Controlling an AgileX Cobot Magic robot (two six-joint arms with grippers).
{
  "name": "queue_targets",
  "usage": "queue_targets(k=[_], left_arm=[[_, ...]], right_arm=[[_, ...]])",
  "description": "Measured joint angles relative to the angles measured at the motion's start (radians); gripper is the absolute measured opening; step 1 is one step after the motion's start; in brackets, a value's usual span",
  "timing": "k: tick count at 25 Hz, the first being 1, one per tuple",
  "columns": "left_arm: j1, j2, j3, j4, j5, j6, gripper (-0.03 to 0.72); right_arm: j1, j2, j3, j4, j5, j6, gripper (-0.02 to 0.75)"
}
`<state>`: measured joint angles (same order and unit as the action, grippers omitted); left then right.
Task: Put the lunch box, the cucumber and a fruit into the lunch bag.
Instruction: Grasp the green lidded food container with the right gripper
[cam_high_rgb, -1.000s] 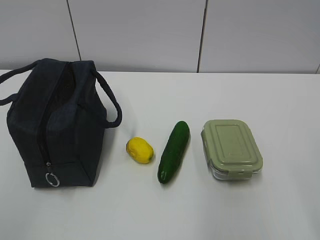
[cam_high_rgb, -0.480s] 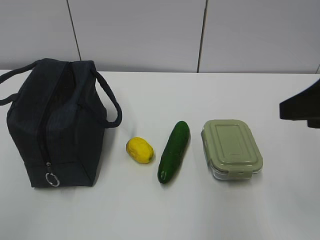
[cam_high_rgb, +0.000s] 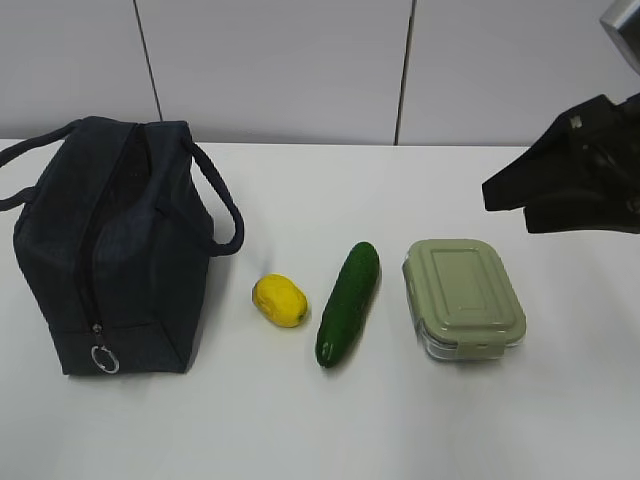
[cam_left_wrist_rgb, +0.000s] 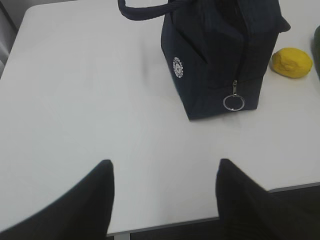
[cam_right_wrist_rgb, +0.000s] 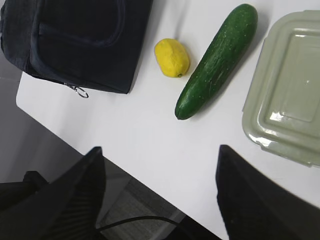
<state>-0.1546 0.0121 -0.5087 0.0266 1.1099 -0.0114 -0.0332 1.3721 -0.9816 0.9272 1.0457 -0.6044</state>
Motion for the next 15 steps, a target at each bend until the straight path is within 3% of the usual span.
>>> queue_targets(k=[2, 9, 15], left_arm=[[0.0, 0.0, 0.0, 0.0, 0.0, 0.0, 0.447], [0.0, 0.0, 0.0, 0.0, 0.0, 0.0, 0.447], [0.0, 0.0, 0.0, 0.0, 0.0, 0.0, 0.447]], right_arm=[[-0.03, 0.04, -0.023, 0.017, 0.035, -0.018, 0.515], [-0.256, 0.164, -0.054, 0.145, 0.135, -0.163, 0.515], [-0.295, 0.237, -0.054, 0.03, 0.14, -0.214, 0.515]])
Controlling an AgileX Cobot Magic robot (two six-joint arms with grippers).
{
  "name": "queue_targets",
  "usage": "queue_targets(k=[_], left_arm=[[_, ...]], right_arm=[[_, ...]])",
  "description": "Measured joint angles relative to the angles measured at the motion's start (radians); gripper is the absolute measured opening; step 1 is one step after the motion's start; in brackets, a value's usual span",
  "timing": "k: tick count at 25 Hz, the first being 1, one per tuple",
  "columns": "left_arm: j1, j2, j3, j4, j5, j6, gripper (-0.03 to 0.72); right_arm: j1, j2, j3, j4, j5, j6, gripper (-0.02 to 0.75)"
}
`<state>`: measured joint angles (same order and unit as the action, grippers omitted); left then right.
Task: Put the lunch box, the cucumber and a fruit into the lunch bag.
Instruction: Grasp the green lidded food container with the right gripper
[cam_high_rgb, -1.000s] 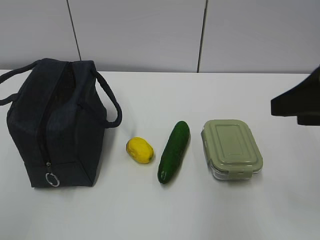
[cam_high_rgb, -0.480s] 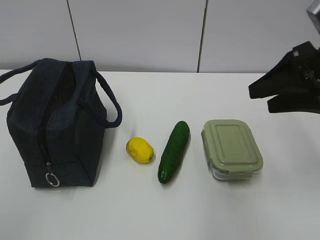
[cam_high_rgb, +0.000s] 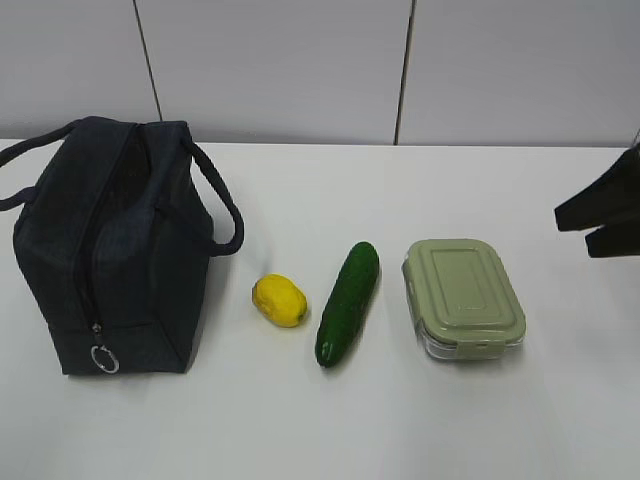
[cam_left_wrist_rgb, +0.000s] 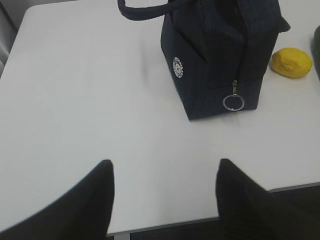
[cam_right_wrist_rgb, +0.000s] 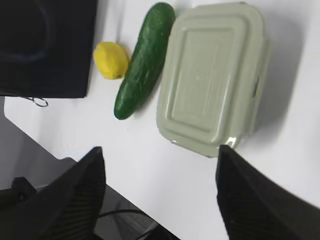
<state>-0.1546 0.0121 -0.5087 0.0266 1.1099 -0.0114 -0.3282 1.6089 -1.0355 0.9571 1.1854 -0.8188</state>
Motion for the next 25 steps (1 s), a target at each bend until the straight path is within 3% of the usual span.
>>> queue_targets(k=[7, 17, 25], left_arm=[[0.0, 0.0, 0.0, 0.0, 0.0, 0.0, 0.447], [0.0, 0.0, 0.0, 0.0, 0.0, 0.0, 0.447], [0.0, 0.0, 0.0, 0.0, 0.0, 0.0, 0.447]], right_arm=[[-0.007, 0.132, 0.0, -0.033, 0.002, -0.025, 0.512], [-0.007, 0.143, -0.008, -0.053, 0.002, -0.027, 0.513], [-0.007, 0.162, -0.008, -0.024, -0.032, -0.017, 0.644]])
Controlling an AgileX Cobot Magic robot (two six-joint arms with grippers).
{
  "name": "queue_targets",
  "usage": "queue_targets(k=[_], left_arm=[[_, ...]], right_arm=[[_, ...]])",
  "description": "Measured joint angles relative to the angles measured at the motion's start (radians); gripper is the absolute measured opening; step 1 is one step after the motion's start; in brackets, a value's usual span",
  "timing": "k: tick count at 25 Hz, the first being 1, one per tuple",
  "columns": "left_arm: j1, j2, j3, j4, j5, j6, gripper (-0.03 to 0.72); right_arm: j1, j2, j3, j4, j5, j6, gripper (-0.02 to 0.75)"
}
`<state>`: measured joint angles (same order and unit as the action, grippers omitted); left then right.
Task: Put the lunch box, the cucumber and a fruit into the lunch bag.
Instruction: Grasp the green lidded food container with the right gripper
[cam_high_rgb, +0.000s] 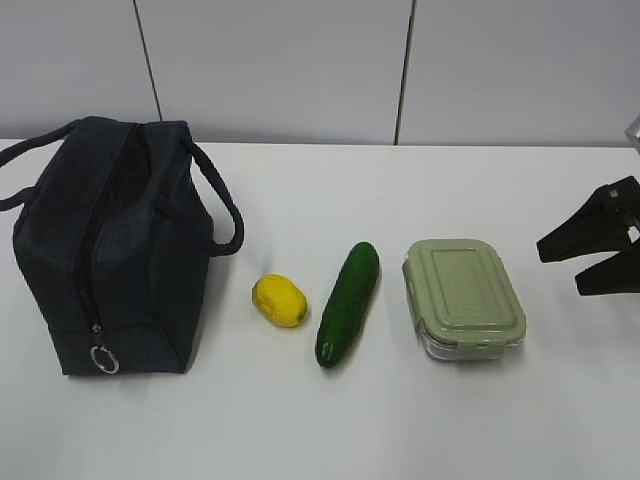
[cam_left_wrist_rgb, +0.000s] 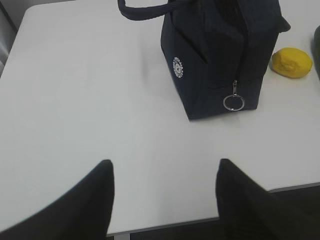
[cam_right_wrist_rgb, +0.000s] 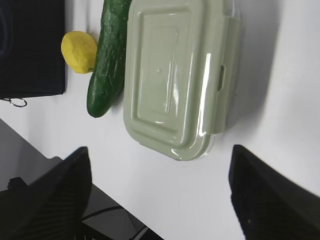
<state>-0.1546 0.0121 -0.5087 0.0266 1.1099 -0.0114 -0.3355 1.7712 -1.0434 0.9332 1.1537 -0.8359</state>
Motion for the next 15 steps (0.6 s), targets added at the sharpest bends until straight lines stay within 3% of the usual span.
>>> queue_targets(k=[15], left_arm=[[0.0, 0.0, 0.0, 0.0, 0.0, 0.0, 0.447]], right_arm=[[0.0, 0.273, -0.209, 0.01, 0.021, 0.002, 0.624]])
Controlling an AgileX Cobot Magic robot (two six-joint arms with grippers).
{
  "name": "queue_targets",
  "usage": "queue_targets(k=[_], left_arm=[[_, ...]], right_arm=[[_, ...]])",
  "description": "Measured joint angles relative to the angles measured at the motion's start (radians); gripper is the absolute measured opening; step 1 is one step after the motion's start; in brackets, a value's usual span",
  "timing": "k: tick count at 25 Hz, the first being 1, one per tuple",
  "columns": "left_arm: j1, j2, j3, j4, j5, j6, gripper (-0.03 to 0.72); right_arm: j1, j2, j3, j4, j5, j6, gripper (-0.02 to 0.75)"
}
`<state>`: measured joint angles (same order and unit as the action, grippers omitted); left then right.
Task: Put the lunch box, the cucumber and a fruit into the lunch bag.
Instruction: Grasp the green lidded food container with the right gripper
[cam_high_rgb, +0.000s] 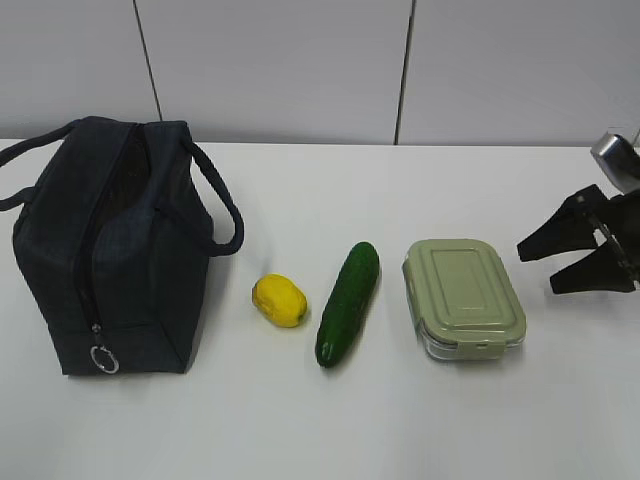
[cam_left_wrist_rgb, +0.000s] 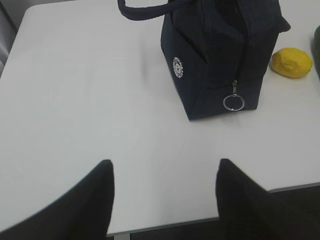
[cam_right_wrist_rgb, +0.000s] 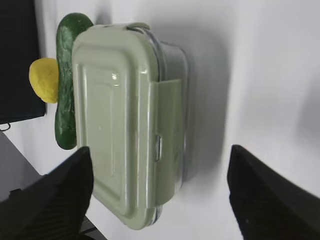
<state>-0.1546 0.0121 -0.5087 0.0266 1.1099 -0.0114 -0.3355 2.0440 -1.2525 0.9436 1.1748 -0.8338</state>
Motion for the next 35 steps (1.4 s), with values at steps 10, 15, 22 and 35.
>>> queue_targets(k=[10, 15, 22, 35], left_arm=[[0.0, 0.0, 0.0, 0.0, 0.0, 0.0, 0.447], [0.0, 0.0, 0.0, -0.002, 0.0, 0.0, 0.447], [0.0, 0.0, 0.0, -0.008, 0.0, 0.0, 0.447], [0.0, 0.0, 0.0, -0.008, 0.0, -0.001, 0.447]], right_arm=[[0.027, 0.053, -0.01, 0.009, 0.0, -0.061, 0.604], [0.085, 0.053, -0.01, 0.018, 0.0, -0.12, 0.601], [0.089, 0.055, -0.01, 0.02, 0.0, -0.141, 0.599], [0.089, 0.138, -0.011, 0.077, 0.0, -0.188, 0.596]])
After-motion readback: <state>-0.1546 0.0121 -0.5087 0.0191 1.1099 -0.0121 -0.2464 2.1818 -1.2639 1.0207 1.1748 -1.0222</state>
